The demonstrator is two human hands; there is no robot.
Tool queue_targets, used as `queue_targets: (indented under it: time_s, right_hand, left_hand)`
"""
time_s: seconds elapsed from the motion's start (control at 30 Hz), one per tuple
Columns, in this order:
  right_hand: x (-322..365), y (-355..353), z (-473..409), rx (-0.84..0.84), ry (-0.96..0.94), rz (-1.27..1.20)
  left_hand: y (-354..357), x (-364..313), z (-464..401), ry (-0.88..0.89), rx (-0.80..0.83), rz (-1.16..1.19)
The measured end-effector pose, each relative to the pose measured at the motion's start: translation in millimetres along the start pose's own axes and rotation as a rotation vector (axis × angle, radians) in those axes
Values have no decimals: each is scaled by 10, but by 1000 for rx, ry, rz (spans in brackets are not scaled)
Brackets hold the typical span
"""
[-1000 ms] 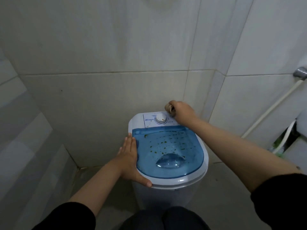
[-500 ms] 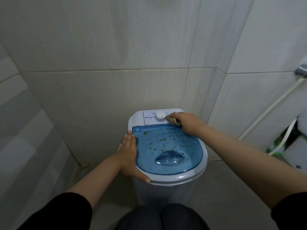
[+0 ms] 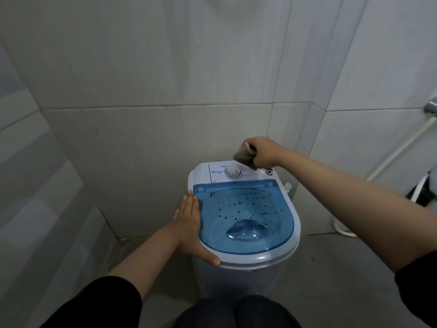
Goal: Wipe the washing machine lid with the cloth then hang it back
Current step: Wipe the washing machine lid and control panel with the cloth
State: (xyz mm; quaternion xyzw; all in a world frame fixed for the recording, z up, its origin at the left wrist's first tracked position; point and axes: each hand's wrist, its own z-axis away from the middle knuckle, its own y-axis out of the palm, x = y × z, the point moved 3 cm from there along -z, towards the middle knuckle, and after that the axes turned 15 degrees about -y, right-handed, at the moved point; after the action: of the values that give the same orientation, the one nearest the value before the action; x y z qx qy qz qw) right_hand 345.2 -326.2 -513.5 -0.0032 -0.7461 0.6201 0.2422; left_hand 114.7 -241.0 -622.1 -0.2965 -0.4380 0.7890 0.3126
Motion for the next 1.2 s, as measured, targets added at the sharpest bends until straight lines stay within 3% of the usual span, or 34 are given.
queue_targets:
  time_s: [0.07, 0.23, 0.33, 0.5, 0.67, 0.77, 0.87, 1.0, 1.2]
  right_hand:
    - [92, 73, -129, -71, -62, 66]
    - [125, 545, -254, 48, -169, 201]
    - [79, 689, -164, 20, -201, 214]
    - [89, 676, 49, 7, -223, 206]
    - [27, 486, 102, 111, -217, 171]
    - [-45, 266, 111, -80, -96, -54]
    - [-139, 208, 42, -218, 28, 40]
    - [-45, 391, -155, 22, 145, 230]
    - [96, 458, -439, 118, 71, 365]
  left_hand:
    - [2, 2, -5, 0, -4, 3]
    - [20, 13, -17, -3, 2, 13]
    - [19, 15, -29, 2, -13, 15]
    - [27, 16, -27, 9, -22, 21]
    - [22, 19, -9, 16, -21, 34]
    - [28, 26, -17, 24, -18, 48]
    - [36, 38, -32, 33, -18, 66]
    - [44, 44, -30, 45, -20, 73]
    - [53, 54, -54, 47, -31, 57]
